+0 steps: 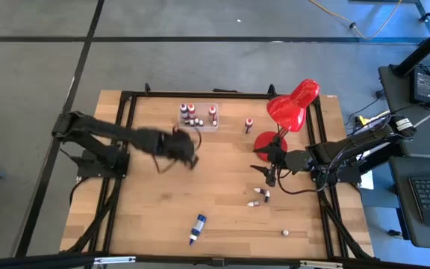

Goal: Pick & Place food coloring
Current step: Put the top small black food coloring bottle into the transparent bin

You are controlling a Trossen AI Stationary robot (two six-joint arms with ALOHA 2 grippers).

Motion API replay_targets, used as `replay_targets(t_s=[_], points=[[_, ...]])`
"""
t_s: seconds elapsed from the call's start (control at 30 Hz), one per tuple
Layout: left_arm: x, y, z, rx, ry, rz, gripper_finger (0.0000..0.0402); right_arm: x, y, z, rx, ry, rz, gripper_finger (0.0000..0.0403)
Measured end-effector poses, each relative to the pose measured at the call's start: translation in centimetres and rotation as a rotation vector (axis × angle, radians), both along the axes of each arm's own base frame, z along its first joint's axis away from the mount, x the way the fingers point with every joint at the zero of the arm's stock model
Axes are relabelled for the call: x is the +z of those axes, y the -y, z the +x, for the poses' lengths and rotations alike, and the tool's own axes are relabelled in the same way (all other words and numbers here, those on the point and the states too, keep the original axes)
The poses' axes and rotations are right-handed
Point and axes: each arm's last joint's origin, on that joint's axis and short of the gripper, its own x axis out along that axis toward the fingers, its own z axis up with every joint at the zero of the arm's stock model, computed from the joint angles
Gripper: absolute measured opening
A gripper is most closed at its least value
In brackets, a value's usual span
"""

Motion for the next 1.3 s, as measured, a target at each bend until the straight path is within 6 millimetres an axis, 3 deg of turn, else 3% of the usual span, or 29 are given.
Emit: replay_targets(t_s=[0.23, 0.43, 0.67, 0.97, 1.3], points=[[2.1, -9.8, -0.8, -0.043, -0.029, 0.052, 0.0055, 0.0, 0.1, 0.0, -0.019, 0.007, -0.003, 0.0289], [3.1, -14.3, 0.2, -0.127, -0.155, 0.079, 0.0055, 0.1, 0.3, 0.0, -0.086, 0.022, -0.034, 0.0289], [0.6, -16.2, 2.0, -0.194, -0.408, 0.024, 0.0055, 0.2, 0.4, 0.0, -0.131, 0.031, -0.057, 0.0289], [-2.8, -16.9, 3.4, -0.203, -0.494, -0.025, 0.0055, 0.2, 0.4, 0.0, -0.131, 0.03, -0.058, 0.0289], [-4.6, -17.3, 3.9, -0.22, -0.545, -0.03, 0.0078, 0.2, 0.4, -0.1, -0.13, 0.029, -0.06, 0.0289]])
